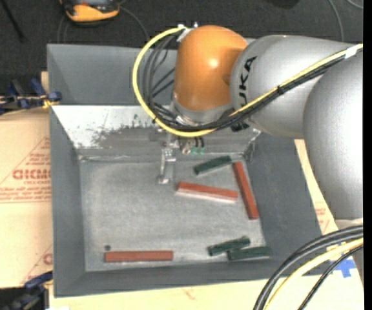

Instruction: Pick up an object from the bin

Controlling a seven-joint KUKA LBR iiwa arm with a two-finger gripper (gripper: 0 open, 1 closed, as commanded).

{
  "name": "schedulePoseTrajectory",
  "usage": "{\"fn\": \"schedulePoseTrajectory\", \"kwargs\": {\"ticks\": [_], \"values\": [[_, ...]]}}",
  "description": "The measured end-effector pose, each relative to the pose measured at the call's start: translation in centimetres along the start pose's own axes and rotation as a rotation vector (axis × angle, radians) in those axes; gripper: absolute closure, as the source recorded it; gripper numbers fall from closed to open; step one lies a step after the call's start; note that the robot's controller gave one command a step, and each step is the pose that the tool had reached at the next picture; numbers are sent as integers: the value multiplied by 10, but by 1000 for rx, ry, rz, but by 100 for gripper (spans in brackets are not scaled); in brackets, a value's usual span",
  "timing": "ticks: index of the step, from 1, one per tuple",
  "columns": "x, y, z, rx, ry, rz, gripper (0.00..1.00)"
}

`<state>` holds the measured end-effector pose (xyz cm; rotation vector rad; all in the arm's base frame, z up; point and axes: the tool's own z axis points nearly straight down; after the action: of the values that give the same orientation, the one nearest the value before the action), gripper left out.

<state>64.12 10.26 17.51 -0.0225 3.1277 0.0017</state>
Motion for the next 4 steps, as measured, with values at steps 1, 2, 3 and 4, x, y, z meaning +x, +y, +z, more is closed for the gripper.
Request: {"fn": "schedulePoseTrajectory", "kwargs": {"ticks": [1,2,3,4], "values": [[23,-28,61,1,6,-66,0],[49,-49,85,1,23,-68,0],[31,-80,82,1,6,-201,0],[72,-97,103,-3,10,-469,100]]}}
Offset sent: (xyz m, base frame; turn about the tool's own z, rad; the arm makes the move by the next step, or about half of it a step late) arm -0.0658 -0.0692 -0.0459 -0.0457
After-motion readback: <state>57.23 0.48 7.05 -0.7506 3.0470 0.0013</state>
